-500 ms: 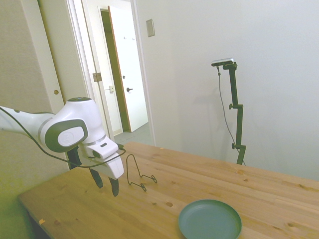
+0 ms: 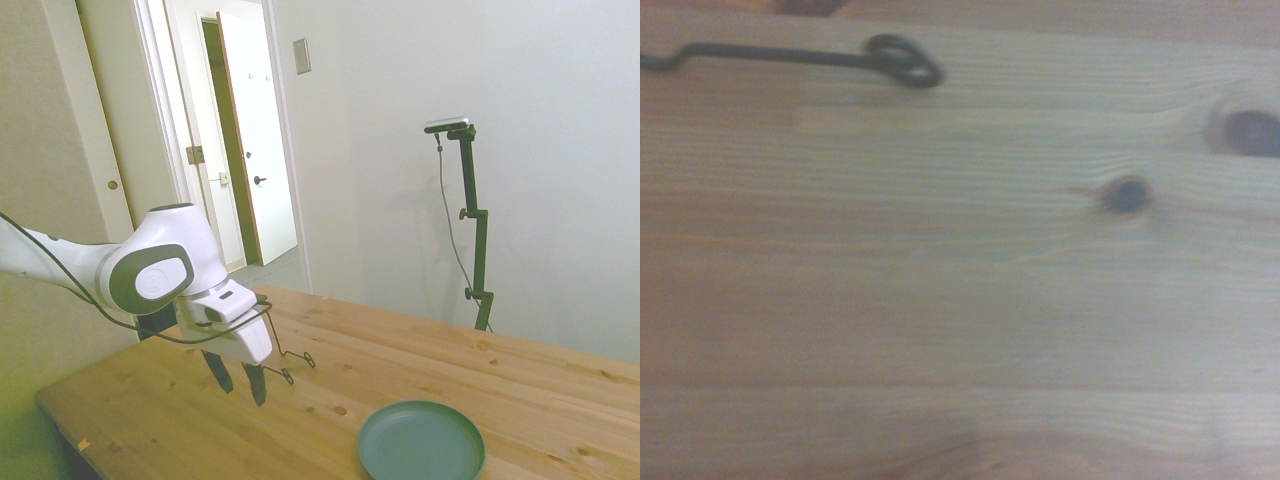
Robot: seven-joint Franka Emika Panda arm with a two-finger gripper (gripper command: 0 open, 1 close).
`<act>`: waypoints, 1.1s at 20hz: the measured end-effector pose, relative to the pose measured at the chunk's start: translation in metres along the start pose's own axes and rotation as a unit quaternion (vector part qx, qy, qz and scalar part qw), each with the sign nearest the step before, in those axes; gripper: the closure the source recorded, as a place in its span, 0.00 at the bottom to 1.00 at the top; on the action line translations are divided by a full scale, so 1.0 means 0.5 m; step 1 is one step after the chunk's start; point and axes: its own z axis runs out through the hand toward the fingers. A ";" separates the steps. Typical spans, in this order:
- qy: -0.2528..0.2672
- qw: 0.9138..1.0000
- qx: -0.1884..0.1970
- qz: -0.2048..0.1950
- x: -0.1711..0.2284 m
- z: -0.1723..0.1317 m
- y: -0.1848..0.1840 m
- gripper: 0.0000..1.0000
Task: Load the plate
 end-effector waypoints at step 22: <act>0.134 0.984 -0.115 0.017 0.284 0.157 0.077 0.00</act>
